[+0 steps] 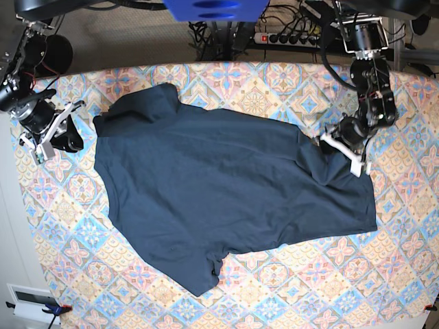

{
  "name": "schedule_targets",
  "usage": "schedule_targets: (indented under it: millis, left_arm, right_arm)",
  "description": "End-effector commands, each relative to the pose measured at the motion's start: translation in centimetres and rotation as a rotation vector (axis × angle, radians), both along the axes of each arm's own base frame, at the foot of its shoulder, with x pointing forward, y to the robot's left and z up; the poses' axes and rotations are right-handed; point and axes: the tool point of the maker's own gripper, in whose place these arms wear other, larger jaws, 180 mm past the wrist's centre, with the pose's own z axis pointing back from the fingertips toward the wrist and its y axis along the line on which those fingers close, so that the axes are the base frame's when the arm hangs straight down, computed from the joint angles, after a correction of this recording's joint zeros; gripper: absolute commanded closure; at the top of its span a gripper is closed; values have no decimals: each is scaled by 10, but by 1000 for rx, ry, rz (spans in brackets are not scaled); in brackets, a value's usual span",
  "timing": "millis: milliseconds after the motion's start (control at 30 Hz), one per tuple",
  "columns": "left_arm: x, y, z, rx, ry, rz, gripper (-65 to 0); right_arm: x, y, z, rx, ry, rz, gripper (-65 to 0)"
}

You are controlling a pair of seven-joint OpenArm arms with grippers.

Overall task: Layout the t-shirt on the table in an organized manner, then fold the t-shirt properly
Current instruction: 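Move the left gripper to the shirt shoulder corner and grasp it, then pull both shoulder corners apart with both grippers to flatten the shirt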

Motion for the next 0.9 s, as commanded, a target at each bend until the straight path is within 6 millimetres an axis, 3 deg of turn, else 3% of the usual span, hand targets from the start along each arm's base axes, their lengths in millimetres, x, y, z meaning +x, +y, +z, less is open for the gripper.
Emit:
schedule_targets:
  millis: [0,33,100,167,300,400,567,733,867]
  left_arm:
    - [9,7,27,27,-85,-10,-30]
    - [5,3,35,24,-103,-28,0]
    - [-8,3,44,33,-87,-68,0]
    - [-23,13,49,13,-54,-62,0]
    - [-51,52,53,-94,14,60,0]
    - [-71,79,47,-163,92,135,0]
    - [-94,111,18,-213,231,214,0]
    - [-104,114,2,-209,313,199,0]
    - [-104,112,0,-211,317,195,0]
  right_arm:
    - [6,-2,13,-8,-45,11,-83]
    - [6,-2,14,-8,-46,11,-83]
    - [6,-2,14,-9,-47,10,-83]
    - [6,-2,14,-9,-47,10,-83]
    - [6,-1,13,-10,-43,14,-83]
    - [3,2,8,-8,-25,24,-84]
    - [-1,24,-12,-39,40,101,-84]
    - [-7,23,-32,-133,101,123,-126]
    - [-30,43,-53,-105,179,188,-190]
